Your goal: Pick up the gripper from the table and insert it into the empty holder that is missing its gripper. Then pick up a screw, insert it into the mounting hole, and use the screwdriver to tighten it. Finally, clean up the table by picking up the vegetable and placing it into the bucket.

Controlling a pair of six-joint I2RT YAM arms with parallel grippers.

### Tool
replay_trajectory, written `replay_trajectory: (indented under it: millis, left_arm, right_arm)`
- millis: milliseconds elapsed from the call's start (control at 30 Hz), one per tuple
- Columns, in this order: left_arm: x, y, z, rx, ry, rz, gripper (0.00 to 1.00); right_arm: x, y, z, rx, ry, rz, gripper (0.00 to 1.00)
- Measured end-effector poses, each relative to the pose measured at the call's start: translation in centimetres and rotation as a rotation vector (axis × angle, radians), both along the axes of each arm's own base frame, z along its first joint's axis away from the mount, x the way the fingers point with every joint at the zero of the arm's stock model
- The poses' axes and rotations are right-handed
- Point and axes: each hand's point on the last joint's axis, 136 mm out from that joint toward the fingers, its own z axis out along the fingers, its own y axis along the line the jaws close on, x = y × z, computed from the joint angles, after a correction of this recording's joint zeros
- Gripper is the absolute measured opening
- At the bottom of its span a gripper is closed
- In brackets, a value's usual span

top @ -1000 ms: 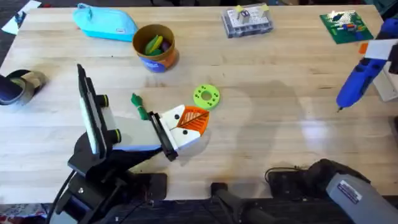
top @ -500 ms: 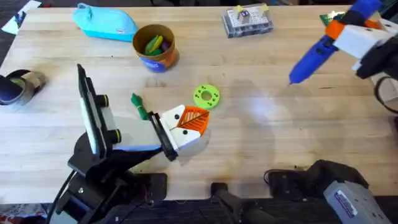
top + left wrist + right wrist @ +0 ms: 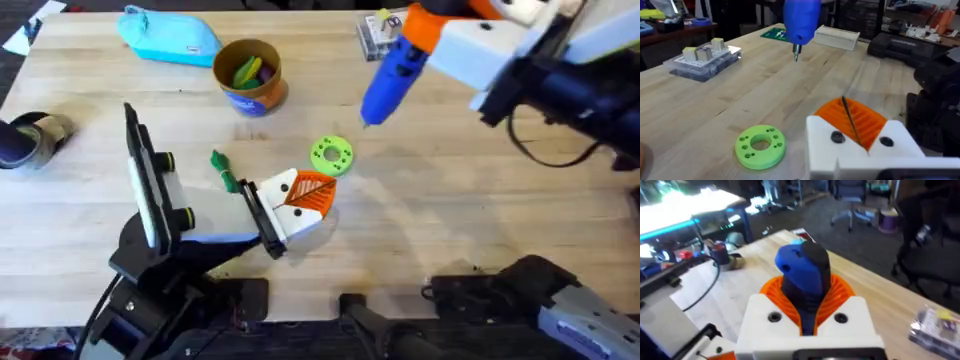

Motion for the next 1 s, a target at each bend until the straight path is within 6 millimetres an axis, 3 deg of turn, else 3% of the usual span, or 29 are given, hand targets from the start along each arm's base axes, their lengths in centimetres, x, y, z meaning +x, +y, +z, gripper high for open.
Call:
replay_trajectory:
  millis: [200, 400, 567, 767, 1000]
  left_arm:
    - [0.0, 0.0, 0.0, 0.000, 0.000, 0.000, 0.015]
    - [0.0, 0.0, 0.0, 0.000, 0.000, 0.000, 0.015]
    - [0.0, 0.0, 0.0, 0.000, 0.000, 0.000, 0.015]
    - [0.0, 0.0, 0.0, 0.000, 0.000, 0.000, 0.015]
    - [0.0, 0.0, 0.0, 0.000, 0.000, 0.000, 0.015]
  right_arm:
    - [-1.7, 4.4, -0.5, 0.000, 0.021, 0.058, 0.086]
    - [-1.5, 7.3, -0.9, -0.030, 0.057, 0.080, 0.083]
    - [-1.8, 8.8, 0.9, -0.016, 0.038, 0.100, 0.081]
    - [-3.6, 10.1, 3.5, 0.027, -0.006, 0.168, 0.080]
    - [-5.6, 11.4, 3.5, 0.026, -0.002, 0.274, 0.079]
